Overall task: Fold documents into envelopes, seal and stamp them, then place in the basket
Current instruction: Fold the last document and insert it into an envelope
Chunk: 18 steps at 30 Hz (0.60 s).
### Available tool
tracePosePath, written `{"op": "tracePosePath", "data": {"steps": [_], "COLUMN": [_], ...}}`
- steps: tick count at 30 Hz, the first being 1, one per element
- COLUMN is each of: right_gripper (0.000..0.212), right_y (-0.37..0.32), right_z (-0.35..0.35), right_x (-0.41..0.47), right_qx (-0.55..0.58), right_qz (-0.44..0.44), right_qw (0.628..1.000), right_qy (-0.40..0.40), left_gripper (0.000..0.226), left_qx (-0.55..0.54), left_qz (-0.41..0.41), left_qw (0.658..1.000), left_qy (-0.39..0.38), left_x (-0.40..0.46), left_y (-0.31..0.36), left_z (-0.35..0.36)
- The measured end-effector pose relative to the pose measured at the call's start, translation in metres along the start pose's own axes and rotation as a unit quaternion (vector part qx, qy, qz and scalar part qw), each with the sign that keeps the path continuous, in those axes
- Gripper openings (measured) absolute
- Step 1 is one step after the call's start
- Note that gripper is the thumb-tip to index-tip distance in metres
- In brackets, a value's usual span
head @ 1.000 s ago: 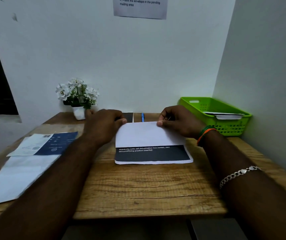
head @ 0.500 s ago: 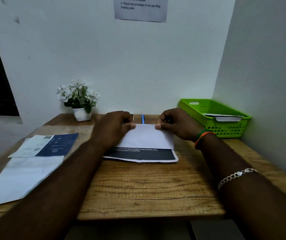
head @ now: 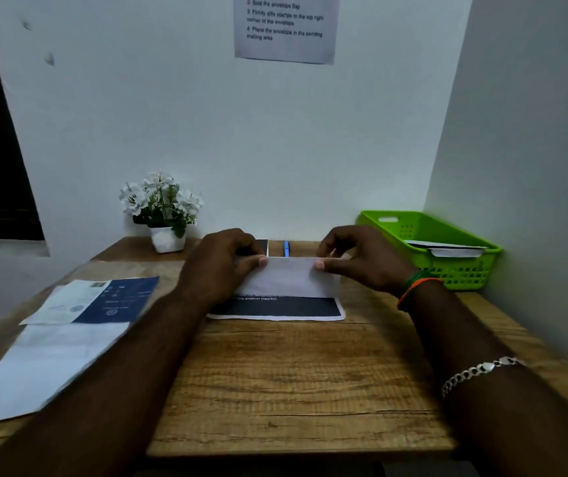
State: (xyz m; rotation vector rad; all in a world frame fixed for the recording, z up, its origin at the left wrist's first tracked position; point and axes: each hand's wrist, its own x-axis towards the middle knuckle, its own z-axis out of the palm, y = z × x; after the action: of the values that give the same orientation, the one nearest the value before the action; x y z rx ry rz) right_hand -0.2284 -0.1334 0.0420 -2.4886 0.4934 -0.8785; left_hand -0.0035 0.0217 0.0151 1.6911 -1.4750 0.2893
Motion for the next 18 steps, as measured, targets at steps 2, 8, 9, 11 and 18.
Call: {"op": "tracePosePath", "data": {"steps": [2, 8, 9, 11, 18], "right_gripper": [0.009, 0.007, 0.007, 0.009, 0.023], "right_y": [-0.001, -0.003, -0.004, -0.003, 0.001], "right_z": [0.0, -0.005, -0.005, -0.004, 0.005], "right_x": [-0.001, -0.002, -0.002, -0.002, -0.006], "right_qx": [0.015, 0.041, 0.033, 0.011, -0.079], "right_qz": [-0.001, 0.002, 0.004, 0.013, 0.099], "right_qw": [0.999, 0.995, 0.994, 0.991, 0.96], "right_qy": [-0.033, -0.088, -0.1, -0.136, -0.249], "left_gripper": [0.023, 0.084, 0.078, 0.048, 0.014], "left_qx": [-0.009, -0.004, 0.0, -0.001, 0.048], "left_qz": [-0.018, -0.044, -0.05, -0.058, -0.083], "left_qw": [0.998, 0.994, 0.993, 0.989, 0.961], "left_qy": [-0.056, -0.103, -0.108, -0.133, -0.26], "left_x": [-0.001, -0.005, -0.005, -0.004, -0.008], "left_y": [0.0, 0.01, 0.01, 0.008, -0.003], "left_z": [-0.001, -0.009, -0.012, -0.015, -0.001]}}
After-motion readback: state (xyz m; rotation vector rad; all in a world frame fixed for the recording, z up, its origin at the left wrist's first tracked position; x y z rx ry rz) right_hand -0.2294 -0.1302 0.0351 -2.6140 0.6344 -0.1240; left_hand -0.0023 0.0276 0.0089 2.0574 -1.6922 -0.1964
